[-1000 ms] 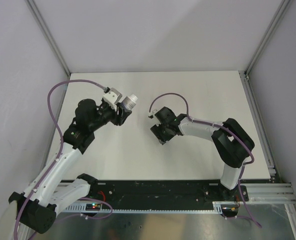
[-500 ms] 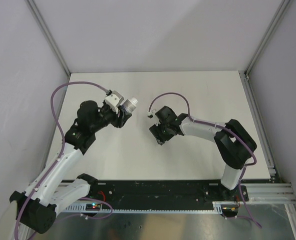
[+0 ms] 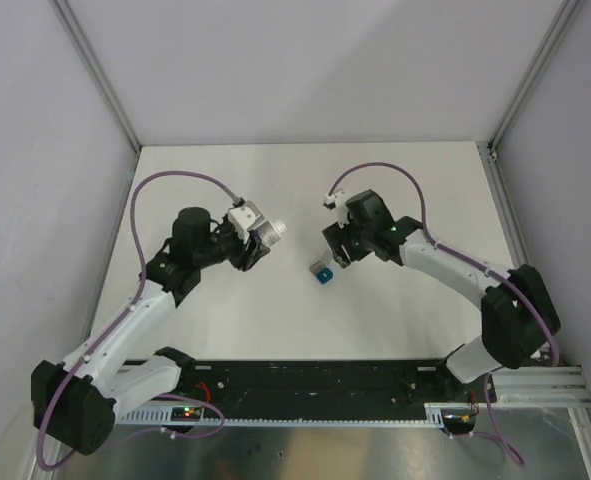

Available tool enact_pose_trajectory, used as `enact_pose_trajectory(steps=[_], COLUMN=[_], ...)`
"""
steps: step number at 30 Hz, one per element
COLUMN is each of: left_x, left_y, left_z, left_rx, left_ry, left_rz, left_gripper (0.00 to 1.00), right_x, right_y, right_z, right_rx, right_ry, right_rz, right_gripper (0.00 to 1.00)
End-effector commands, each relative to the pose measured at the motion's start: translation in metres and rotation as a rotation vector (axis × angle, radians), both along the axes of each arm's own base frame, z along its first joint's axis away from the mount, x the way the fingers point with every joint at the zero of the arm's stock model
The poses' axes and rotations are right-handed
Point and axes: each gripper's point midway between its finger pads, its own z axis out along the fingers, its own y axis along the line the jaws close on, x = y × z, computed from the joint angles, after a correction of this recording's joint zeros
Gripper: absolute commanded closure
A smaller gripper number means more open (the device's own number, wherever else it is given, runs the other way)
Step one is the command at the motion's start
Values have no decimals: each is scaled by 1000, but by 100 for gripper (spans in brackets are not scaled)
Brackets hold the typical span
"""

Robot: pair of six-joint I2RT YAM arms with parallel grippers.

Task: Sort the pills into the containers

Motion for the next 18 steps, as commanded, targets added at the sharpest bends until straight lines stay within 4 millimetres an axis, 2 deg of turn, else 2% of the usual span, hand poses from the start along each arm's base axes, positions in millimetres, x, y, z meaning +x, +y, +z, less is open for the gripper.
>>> enact_pose_trajectory(steps=[1,4,8,11,18], left_x=[-1,0,3,6,15], left_y=[-14,-20,-29,-36,-48], left_z=[-11,-27,-43,-51,-68], left_rx=[67,123,169,188,230], left_ry=[-63,-64,-54,-47,-30], left_rz=[-119,-170,-235,-280,-337], left_gripper=[100,100,100,100,100], right_x=[12,20,31,34,44], right_y=[-19,-32,-56,-67,-87], right_z=[32,49,70,77,94], right_rx=[16,41,43,28,7], right_ry=[-117,-164,-240,-287,-391], right_rz=[-27,-66,-132,-160,-251], right_gripper=[31,27,13,3,0])
